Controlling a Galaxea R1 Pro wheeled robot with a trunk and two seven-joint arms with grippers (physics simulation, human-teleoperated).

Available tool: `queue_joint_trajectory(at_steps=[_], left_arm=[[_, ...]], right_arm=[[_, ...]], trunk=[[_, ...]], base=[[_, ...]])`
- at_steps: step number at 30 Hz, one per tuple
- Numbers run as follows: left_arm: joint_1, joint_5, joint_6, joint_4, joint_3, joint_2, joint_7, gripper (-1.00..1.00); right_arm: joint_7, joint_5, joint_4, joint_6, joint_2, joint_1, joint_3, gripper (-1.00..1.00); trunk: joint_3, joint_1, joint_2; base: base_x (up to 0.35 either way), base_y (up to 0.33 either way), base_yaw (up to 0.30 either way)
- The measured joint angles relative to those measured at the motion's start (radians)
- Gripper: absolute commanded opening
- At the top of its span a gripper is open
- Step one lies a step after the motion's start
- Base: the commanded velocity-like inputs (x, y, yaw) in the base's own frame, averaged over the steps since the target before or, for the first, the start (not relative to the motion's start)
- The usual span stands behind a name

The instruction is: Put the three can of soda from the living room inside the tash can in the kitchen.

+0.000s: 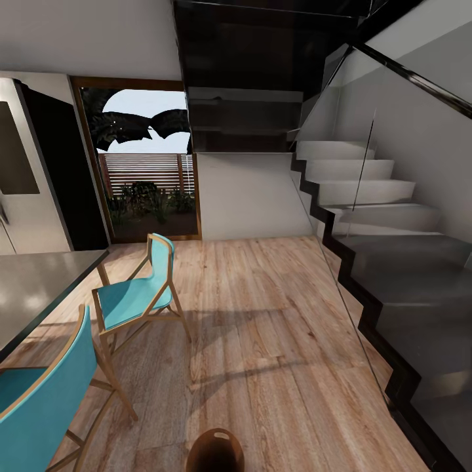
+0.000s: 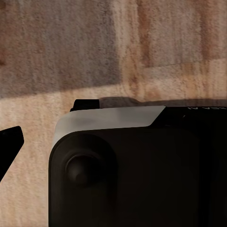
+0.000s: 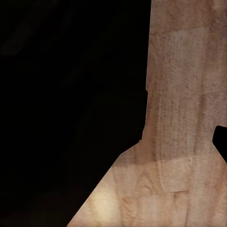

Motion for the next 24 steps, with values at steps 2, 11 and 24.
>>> queue_joint_trajectory(at_steps=[2, 11, 24], left_arm=[[0.000, 0.000, 0.000, 0.000, 0.000, 0.000, 0.000, 1.00], [0.000, 0.000, 0.000, 0.000, 0.000, 0.000, 0.000, 1.00], [0.000, 0.000, 0.000, 0.000, 0.000, 0.000, 0.000, 1.00]], right_arm=[[0.000, 0.000, 0.000, 0.000, 0.000, 0.000, 0.000, 1.00], [0.000, 0.000, 0.000, 0.000, 0.000, 0.000, 0.000, 1.00], [0.000, 0.000, 0.000, 0.000, 0.000, 0.000, 0.000, 1.00]], trunk=[[0.000, 0.000, 0.000], [0.000, 0.000, 0.000], [0.000, 0.000, 0.000]], base=[[0.000, 0.000, 0.000], [0.000, 0.000, 0.000], [0.000, 0.000, 0.000]])
